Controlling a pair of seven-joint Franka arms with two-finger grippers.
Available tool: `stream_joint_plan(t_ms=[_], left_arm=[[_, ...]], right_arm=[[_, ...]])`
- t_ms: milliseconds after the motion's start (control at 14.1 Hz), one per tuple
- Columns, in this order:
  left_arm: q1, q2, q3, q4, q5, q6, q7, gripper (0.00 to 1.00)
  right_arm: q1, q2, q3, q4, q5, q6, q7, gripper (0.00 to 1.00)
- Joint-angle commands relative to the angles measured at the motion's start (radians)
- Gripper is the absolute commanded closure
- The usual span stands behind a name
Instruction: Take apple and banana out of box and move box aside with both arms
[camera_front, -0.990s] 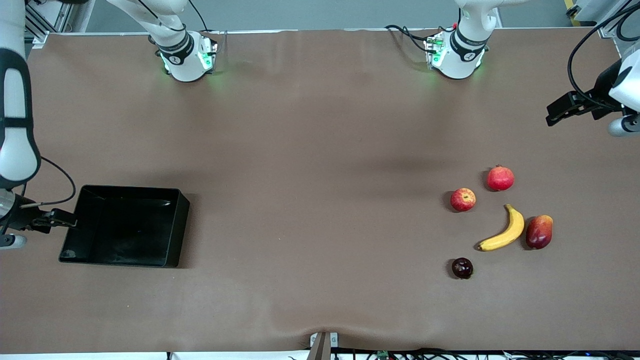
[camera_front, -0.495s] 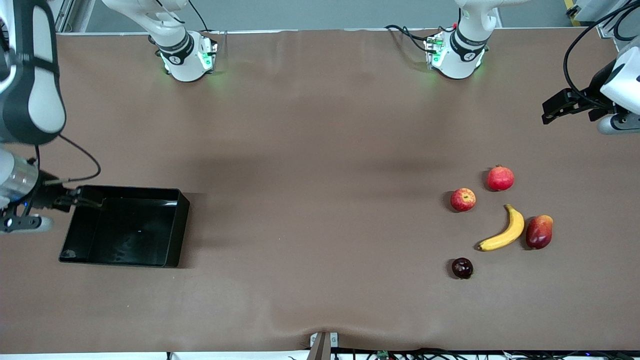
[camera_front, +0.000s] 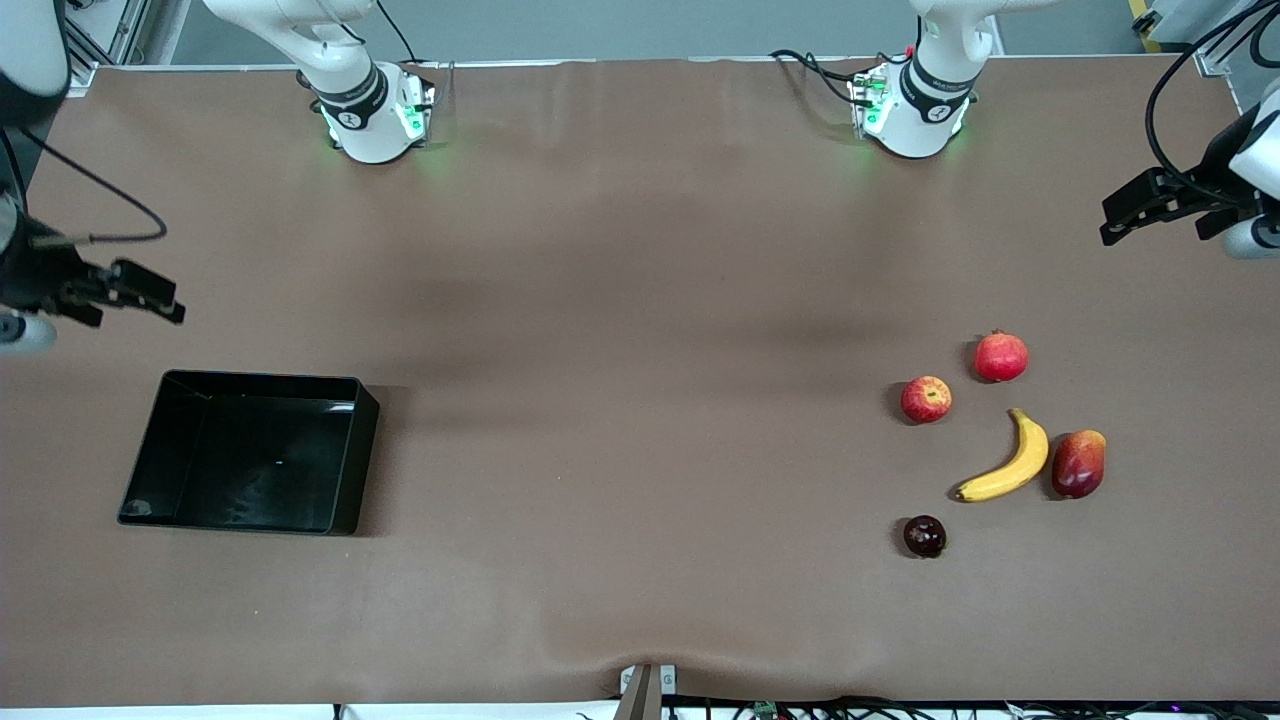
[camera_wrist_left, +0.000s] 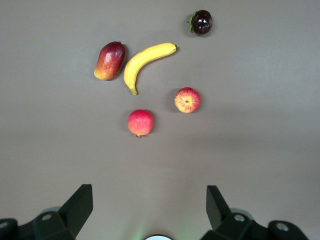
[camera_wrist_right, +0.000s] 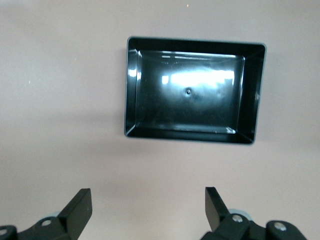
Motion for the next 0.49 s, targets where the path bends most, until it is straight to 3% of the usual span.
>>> stream_joint_plan(t_ms=[0, 424], left_arm=[[0.004, -0.013, 0.005, 0.004, -0.023, -0.011, 0.018, 0.00], [0.010, -0.013, 0.005, 0.006, -0.023, -0.020, 0.020, 0.00]], right_arm=[[-0.036, -0.071, 0.043, -0.039, -0.025, -0.067, 0.041, 0.00], [-0.033, -0.082, 0.037, -0.022, -0.025, -0.107, 0.046, 0.00]])
